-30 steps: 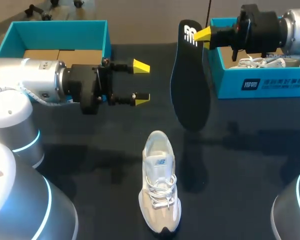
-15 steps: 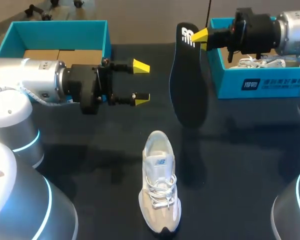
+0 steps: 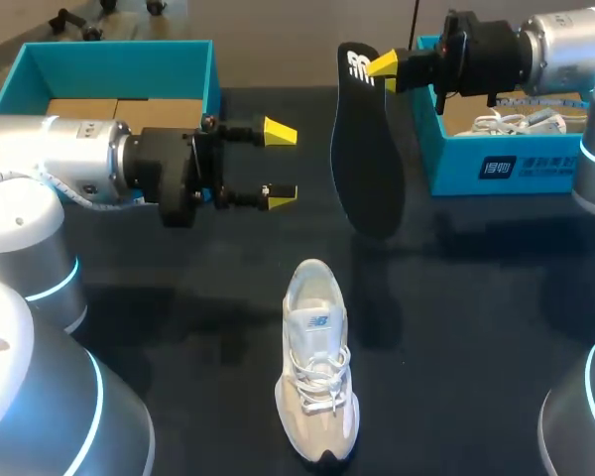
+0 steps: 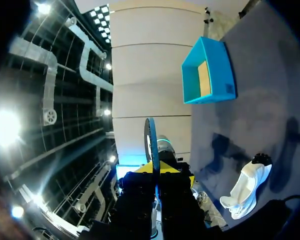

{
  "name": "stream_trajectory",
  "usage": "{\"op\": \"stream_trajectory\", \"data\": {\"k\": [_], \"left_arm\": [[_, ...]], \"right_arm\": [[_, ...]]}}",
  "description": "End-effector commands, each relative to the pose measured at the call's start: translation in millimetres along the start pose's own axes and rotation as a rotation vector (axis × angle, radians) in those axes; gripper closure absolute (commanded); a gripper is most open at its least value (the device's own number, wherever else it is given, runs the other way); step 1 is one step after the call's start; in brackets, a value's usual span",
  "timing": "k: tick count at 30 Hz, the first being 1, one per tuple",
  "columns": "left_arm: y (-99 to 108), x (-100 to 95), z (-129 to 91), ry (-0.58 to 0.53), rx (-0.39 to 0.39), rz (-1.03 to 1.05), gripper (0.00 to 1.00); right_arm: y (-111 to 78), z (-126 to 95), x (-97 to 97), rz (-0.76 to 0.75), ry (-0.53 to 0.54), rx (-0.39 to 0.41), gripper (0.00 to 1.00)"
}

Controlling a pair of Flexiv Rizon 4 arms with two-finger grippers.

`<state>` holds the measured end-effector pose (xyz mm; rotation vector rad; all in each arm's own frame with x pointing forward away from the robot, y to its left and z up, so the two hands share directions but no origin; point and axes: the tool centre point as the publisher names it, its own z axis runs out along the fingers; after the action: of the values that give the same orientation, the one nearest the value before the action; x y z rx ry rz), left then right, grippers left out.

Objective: Take the shoe out of the shoebox, open the shoe tongue, remove and reinsert the insole, then place the shoe into the shoebox

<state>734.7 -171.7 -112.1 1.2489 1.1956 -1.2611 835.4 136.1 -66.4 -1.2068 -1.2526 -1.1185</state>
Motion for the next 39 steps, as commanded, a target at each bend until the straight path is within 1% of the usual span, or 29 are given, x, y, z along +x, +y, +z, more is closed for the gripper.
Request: {"op": "stream_trajectory", "data": {"k": [1, 8, 14, 22, 29, 30, 32, 33, 34, 35, 37, 39], "left_arm": [[0, 0.6, 1, 0.000, -0.002, 0.001, 0.00], [5, 0.4, 7, -0.001, -0.001, 0.011, 0.00], [15, -5.3, 14, -0.005, -0.002, 0.027, 0.00], [21, -9.3, 18, -0.009, -0.003, 0.042, 0.00], [32, -8.4, 29, -0.007, -0.025, 0.046, 0.00], [34, -7.7, 31, -0.004, -0.031, 0.047, 0.06], [35, -7.4, 34, -0.004, -0.034, 0.049, 0.11], [36, -7.2, 36, -0.003, -0.034, 0.050, 0.16], [37, -7.1, 37, -0.003, -0.032, 0.051, 0.17], [38, -6.9, 38, -0.003, -0.031, 0.051, 0.16], [42, -7.0, 40, -0.005, -0.027, 0.051, 0.11], [44, -7.7, 42, -0.006, -0.025, 0.052, 0.10]], "right_arm": [[1.8, 1, 0.0, 0.001, -0.001, 0.004, 1.00], [1.8, 1, 0.0, 0.001, -0.001, 0.004, 1.00], [1.8, 1, 0.0, 0.001, -0.001, 0.004, 1.00], [1.8, 1, 0.0, 0.001, -0.001, 0.004, 1.00], [1.8, 1, 0.0, 0.001, -0.001, 0.004, 1.00], [1.8, 1, 0.0, 0.001, -0.001, 0.004, 1.00], [1.8, 1, 0.0, 0.001, -0.001, 0.004, 1.00], [1.8, 1, 0.0, 0.001, -0.001, 0.004, 1.00], [1.8, 1, 0.0, 0.001, -0.001, 0.004, 1.00], [1.8, 1, 0.0, 0.001, -0.001, 0.004, 1.00], [1.8, 1, 0.0, 0.001, -0.001, 0.004, 1.00], [1.8, 1, 0.0, 0.001, -0.001, 0.004, 1.00]]}}
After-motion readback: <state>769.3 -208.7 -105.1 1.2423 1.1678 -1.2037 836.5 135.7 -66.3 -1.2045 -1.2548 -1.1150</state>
